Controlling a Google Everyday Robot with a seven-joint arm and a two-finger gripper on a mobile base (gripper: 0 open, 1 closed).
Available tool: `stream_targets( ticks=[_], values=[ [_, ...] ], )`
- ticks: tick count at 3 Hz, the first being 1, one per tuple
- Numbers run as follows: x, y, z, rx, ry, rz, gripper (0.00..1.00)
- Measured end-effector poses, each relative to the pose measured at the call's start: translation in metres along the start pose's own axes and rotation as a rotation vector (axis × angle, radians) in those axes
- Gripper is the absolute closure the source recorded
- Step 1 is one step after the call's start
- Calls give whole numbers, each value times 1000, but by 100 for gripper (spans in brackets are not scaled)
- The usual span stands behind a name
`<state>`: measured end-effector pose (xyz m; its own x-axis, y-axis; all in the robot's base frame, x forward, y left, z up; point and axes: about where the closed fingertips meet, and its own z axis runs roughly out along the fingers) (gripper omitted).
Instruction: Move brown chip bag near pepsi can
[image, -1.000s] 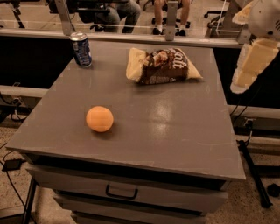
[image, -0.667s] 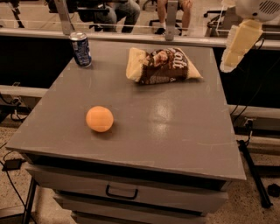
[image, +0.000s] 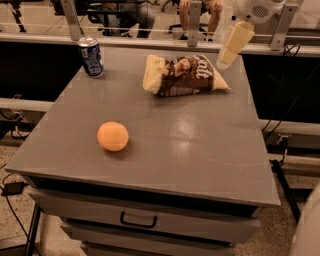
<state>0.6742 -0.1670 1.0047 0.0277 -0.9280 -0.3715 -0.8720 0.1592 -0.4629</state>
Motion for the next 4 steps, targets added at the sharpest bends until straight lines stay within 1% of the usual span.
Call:
stream_targets(
  ticks=[1, 2, 3, 4],
  values=[
    [-9, -11, 49, -26, -61, 19, 0],
    [-11, -9, 94, -68, -95, 51, 0],
    [-6, -2, 129, -110, -108, 86, 0],
    [4, 4, 153, -139, -108, 125, 10]
  ],
)
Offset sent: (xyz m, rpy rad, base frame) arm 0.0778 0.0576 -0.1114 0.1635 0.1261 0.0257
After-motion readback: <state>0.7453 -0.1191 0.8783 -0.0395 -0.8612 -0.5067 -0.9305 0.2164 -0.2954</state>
